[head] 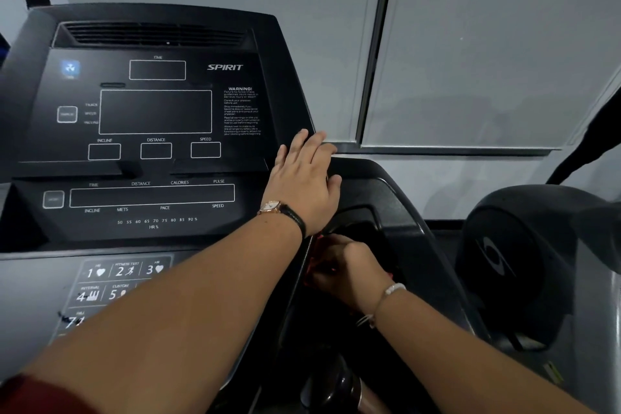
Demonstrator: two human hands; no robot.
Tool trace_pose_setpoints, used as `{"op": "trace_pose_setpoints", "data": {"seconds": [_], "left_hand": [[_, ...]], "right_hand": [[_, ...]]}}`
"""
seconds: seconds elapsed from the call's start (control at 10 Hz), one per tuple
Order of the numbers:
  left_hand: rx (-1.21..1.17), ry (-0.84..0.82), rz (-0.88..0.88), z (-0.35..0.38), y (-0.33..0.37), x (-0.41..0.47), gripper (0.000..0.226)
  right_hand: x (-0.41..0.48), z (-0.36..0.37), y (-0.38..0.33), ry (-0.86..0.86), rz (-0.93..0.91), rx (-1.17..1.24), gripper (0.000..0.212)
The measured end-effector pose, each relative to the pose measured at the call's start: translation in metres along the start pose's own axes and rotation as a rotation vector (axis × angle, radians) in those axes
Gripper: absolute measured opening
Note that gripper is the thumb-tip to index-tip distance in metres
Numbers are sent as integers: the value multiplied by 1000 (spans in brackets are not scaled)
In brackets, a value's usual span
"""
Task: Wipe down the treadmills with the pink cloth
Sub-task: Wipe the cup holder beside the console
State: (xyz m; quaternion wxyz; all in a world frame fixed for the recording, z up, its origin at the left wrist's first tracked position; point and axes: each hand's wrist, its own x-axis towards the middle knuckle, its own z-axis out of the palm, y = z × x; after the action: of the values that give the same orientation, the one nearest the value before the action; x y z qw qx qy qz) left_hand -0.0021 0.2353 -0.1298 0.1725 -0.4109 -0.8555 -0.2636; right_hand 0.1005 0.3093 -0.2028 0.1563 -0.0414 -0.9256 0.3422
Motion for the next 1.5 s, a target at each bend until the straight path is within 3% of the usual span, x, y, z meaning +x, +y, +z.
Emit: {"op": "trace_pose_setpoints", "data": {"seconds": [0.2,0.4,0.5,0.6,0.7,0.8,0.9,1.0,1.1,1.3,1.4,1.5], "left_hand": [[4,5,6,2,0,0,43],[13,8,9,2,-1,1,42],[21,4,8,2,-1,1,43],[25,-2,6,3,0,1,44],[28,-11,4,3,-1,1,43],[31,-13,7,3,-1,1,40],[25,-11,6,1,0,1,40],[28,-16,6,0,0,0,40],[19,-14,10,0,1,0,40],[9,-9,13,0,0,0,39],[16,-13,12,1,0,0,40],[16,-15,14,1,-1,0,39]], "right_hand": [[-17,-9,1,-194,-75,75,20],[-7,14,10,56,28,247,17],[-12,16,9,68,-51,249,16],[-30,5,9,-80,-192,172,26],[-35,-15,16,-338,-152,195,20],[-28,-12,11,-276,-12,390,10],[-30,5,2,-136,-120,159,14],[-41,4,-6,-264,-327,-5,17],[-44,-8,-5,-460,-407,-103,8],[-34,4,-9,-267,-156,132,27],[-37,8,-11,-349,-270,22,13],[-38,2,-9,-461,-362,-23,15]]}}
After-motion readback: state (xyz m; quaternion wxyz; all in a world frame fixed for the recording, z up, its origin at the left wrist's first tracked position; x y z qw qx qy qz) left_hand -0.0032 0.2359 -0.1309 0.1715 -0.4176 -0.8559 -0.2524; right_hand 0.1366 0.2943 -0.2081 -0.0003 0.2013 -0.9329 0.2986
